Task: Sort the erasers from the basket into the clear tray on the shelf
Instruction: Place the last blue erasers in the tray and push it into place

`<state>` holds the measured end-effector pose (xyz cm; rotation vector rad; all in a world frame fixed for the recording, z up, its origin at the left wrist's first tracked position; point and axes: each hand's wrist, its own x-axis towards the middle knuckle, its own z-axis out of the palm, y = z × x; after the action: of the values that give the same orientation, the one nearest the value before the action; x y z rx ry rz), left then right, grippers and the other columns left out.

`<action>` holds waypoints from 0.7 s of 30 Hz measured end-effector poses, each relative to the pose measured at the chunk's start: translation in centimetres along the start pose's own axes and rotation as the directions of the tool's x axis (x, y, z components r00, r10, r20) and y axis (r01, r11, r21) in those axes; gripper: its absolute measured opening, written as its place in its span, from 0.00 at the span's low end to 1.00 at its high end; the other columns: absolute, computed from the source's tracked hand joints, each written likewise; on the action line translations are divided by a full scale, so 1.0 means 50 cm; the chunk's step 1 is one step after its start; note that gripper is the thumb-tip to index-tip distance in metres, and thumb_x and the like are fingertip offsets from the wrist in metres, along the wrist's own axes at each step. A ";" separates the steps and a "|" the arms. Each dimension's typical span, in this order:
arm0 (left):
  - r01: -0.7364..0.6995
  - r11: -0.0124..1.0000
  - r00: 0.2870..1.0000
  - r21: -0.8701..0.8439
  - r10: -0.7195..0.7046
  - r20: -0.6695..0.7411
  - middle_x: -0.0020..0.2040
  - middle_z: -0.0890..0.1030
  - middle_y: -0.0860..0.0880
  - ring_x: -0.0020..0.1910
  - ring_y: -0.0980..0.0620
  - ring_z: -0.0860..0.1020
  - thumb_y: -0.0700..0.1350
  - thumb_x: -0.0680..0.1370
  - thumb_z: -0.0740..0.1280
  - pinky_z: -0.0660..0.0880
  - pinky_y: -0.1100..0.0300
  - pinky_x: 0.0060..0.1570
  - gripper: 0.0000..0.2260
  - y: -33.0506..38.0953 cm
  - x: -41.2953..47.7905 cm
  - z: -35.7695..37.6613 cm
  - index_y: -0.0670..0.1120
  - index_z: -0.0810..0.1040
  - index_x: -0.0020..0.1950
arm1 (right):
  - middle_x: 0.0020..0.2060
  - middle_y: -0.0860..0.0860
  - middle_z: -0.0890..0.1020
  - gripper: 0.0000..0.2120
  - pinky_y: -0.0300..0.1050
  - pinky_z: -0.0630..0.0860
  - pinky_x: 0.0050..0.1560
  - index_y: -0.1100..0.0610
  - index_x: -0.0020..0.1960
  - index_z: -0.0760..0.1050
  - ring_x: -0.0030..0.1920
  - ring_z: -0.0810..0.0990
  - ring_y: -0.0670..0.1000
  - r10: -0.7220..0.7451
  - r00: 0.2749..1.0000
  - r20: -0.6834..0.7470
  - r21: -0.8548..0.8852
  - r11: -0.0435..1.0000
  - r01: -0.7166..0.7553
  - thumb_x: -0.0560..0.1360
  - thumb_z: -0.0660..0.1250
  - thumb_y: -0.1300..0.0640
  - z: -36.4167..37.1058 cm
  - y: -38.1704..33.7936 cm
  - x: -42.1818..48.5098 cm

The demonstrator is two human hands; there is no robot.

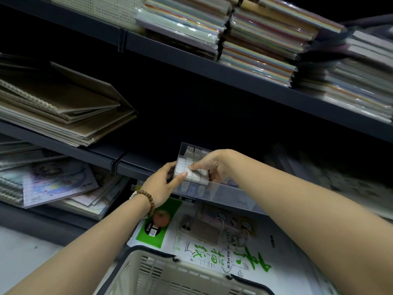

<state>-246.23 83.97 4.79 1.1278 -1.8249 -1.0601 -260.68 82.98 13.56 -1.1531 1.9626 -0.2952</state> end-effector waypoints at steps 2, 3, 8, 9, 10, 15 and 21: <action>0.009 0.997 1.000 -0.078 -0.008 0.007 0.66 0.73 0.51 0.64 0.54 0.73 0.66 0.66 0.60 0.71 0.51 0.64 0.38 -0.002 0.002 -0.005 0.49 0.64 0.72 | 0.74 0.62 0.57 0.32 0.51 0.75 0.57 0.61 0.76 0.53 0.71 0.65 0.61 -0.063 0.998 0.029 0.072 0.996 0.060 0.79 0.60 0.47 -0.013 0.010 -0.012; 0.014 0.995 1.000 -0.101 -0.013 0.010 0.67 0.73 0.51 0.63 0.54 0.73 0.65 0.66 0.62 0.72 0.53 0.63 0.38 -0.004 0.004 -0.009 0.48 0.64 0.72 | 0.73 0.62 0.60 0.31 0.50 0.73 0.59 0.61 0.75 0.54 0.70 0.67 0.60 -0.112 0.994 0.016 0.130 0.986 0.109 0.79 0.59 0.47 -0.022 0.020 -0.021; 0.007 0.997 0.990 -0.078 -0.017 -0.141 0.65 0.72 0.54 0.58 0.58 0.70 0.63 0.74 0.57 0.67 0.61 0.55 0.30 0.008 0.039 -0.017 0.50 0.65 0.71 | 0.63 0.49 0.74 0.21 0.42 0.70 0.58 0.55 0.69 0.67 0.64 0.73 0.51 -0.395 0.766 -0.507 0.116 0.850 0.515 0.79 0.60 0.49 -0.064 0.150 -0.069; -0.005 0.998 0.989 -0.069 -0.005 -0.145 0.63 0.72 0.55 0.58 0.58 0.69 0.63 0.74 0.56 0.66 0.61 0.55 0.28 0.015 0.054 -0.013 0.51 0.65 0.71 | 0.65 0.48 0.72 0.22 0.41 0.68 0.60 0.53 0.70 0.66 0.67 0.70 0.50 -0.405 0.723 -0.560 0.069 0.847 0.528 0.78 0.61 0.47 -0.062 0.186 -0.075; -0.005 0.996 0.990 -0.087 -0.007 -0.137 0.62 0.71 0.55 0.59 0.57 0.69 0.62 0.75 0.56 0.66 0.61 0.56 0.27 0.021 0.071 -0.006 0.51 0.66 0.71 | 0.68 0.48 0.69 0.26 0.42 0.64 0.64 0.52 0.72 0.63 0.70 0.65 0.50 -0.395 0.707 -0.586 0.029 0.862 0.506 0.77 0.61 0.44 -0.054 0.222 -0.079; 0.168 0.925 0.980 -0.340 -0.194 -0.042 0.71 0.67 0.45 0.69 0.43 0.66 0.59 0.78 0.56 0.61 0.47 0.70 0.26 0.037 0.157 0.018 0.51 0.61 0.74 | 0.76 0.40 0.45 0.37 0.42 0.31 0.70 0.43 0.75 0.51 0.73 0.36 0.40 -0.428 0.708 -0.562 -0.184 0.899 0.398 0.70 0.48 0.31 -0.001 0.317 -0.057; 0.131 0.966 0.968 -0.223 -0.173 -0.180 0.72 0.64 0.44 0.70 0.44 0.64 0.52 0.80 0.58 0.61 0.54 0.66 0.24 0.041 0.193 0.038 0.47 0.59 0.74 | 0.75 0.40 0.45 0.38 0.46 0.29 0.68 0.41 0.72 0.58 0.74 0.32 0.47 -0.394 0.695 -0.601 -0.123 0.905 0.407 0.66 0.46 0.27 0.008 0.304 -0.023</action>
<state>-251.92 76.09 7.43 1.2135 -1.4534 -1.1546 -269.49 92.40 5.40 -1.6194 2.2116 -1.0426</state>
